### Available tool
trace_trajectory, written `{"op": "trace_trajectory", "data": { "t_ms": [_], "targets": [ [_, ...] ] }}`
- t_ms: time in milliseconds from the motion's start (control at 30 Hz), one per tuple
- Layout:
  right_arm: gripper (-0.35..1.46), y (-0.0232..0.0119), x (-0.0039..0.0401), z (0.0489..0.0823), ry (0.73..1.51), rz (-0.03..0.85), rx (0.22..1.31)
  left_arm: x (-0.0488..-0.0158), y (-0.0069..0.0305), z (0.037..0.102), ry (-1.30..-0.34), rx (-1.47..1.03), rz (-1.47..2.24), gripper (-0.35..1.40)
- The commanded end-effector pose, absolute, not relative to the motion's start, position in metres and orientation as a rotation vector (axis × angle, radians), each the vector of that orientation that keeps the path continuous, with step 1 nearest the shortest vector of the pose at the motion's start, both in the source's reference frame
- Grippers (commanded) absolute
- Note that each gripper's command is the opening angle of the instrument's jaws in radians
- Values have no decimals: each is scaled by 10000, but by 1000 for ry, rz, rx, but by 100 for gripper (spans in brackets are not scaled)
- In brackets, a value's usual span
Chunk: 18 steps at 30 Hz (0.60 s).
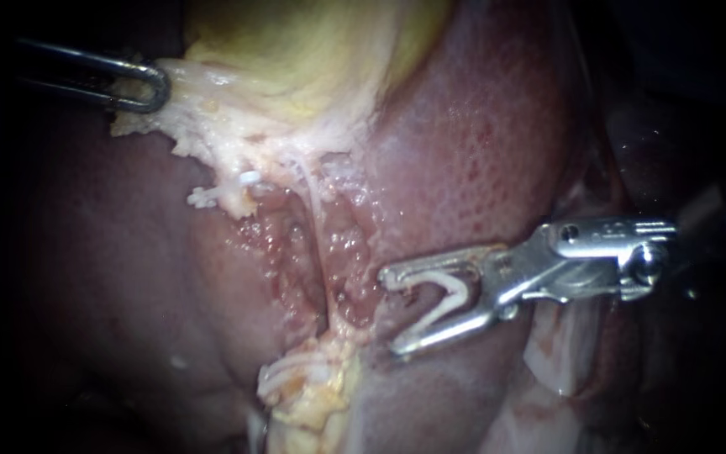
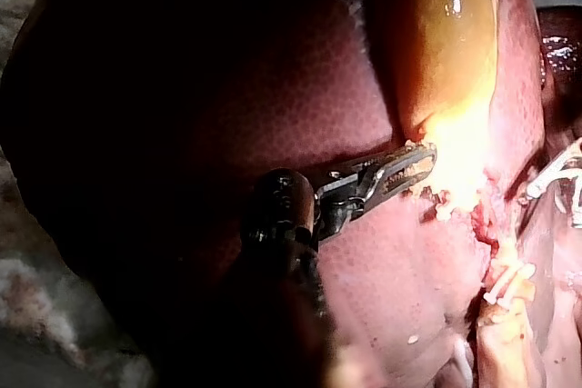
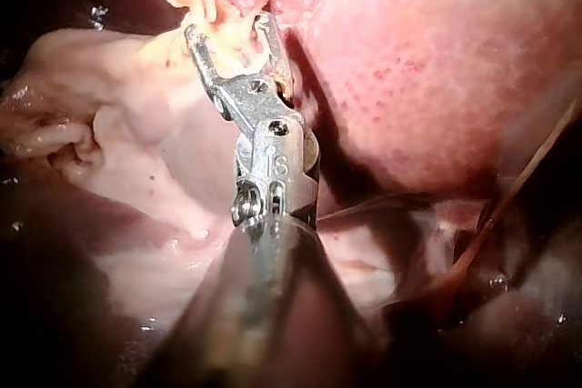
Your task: Clipping first clip right tube
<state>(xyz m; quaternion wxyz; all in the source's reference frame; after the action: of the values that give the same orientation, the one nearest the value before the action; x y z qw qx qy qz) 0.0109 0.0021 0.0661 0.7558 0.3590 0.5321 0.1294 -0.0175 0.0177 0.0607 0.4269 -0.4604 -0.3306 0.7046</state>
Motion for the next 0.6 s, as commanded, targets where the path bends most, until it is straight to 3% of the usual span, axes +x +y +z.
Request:
{"op": "trace_trajectory", "data": {
  "t_ms": [33, 600],
  "targets": [
    [48, 22, 111, 663, 1155, 296, 790, -175, 176, 608, -826, -1150, 1761, -35],
    [47, 4, 165, 712, 1171, 394, 801, -176, 176, 608, -821, -1150, 1760, -35]
  ]
}}
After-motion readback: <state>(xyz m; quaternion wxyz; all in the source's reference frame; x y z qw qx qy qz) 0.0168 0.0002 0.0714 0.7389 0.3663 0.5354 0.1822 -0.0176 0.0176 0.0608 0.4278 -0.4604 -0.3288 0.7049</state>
